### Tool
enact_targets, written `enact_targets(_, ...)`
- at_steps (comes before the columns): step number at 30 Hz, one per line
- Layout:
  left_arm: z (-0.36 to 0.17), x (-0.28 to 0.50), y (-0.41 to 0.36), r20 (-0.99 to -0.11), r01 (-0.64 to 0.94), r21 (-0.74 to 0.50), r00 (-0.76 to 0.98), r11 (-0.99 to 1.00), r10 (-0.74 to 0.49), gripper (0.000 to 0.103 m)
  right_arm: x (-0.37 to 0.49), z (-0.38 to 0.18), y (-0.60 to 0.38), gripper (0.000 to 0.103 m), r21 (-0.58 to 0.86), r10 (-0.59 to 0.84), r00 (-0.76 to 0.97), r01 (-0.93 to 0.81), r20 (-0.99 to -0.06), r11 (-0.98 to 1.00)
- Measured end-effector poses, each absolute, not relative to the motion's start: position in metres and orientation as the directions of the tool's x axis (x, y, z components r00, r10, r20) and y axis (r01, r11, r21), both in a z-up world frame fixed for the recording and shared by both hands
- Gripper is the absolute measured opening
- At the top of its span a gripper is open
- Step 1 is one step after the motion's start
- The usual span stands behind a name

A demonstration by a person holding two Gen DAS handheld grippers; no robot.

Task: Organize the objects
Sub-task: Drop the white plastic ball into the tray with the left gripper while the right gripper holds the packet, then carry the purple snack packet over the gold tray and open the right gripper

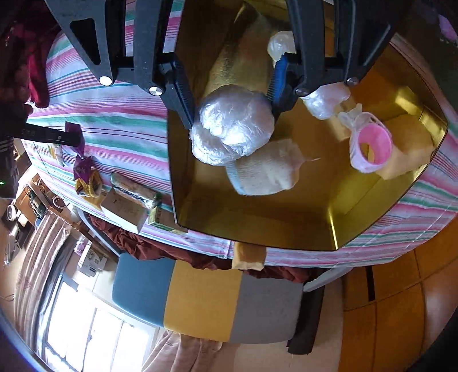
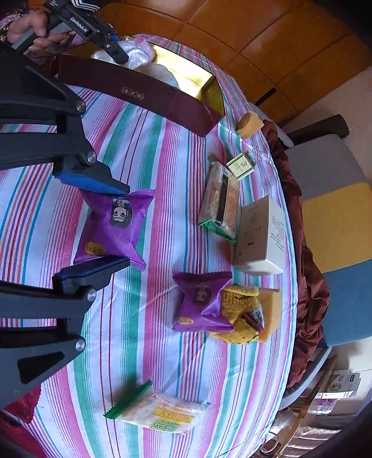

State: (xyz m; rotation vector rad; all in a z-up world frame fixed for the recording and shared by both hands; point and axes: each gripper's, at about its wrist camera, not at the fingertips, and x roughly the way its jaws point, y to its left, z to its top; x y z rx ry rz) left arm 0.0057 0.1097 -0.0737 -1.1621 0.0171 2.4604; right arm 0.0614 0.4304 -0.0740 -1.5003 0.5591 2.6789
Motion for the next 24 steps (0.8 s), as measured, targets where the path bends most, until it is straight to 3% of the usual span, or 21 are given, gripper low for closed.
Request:
enact_targets(7,-0.086,0.003,0.108,-0.763,-0.361,-0.158,-0.546,-0.919,0.346,0.05,0.063,-0.068,0.422,0.043,0.3,-0.17,-0.566,-0.144,-0.807,-0.943)
enact_targets(12,-0.08,0.007,0.105,-0.748,-0.352,-0.172,-0.561,-0.92,0.354,0.07,0.064,-0.064,0.418,0.043,0.312,-0.187,-0.586,-0.118,-0.788,-0.943)
enact_targets(16,-0.072,0.018,0.1,-0.72,-0.353,-0.171,-0.592,-0.92,0.361,0.072,0.064,-0.062,0.413,0.043,0.323,-0.204,-0.593,-0.101,-0.779,-0.941)
enact_targets(24,-0.051,0.039,0.095,-0.648,-0.36,-0.087,-0.688,-0.929,0.328,0.094,0.062,-0.056,0.387,0.043,0.321,-0.242,-0.591,-0.03,-0.769,-0.947)
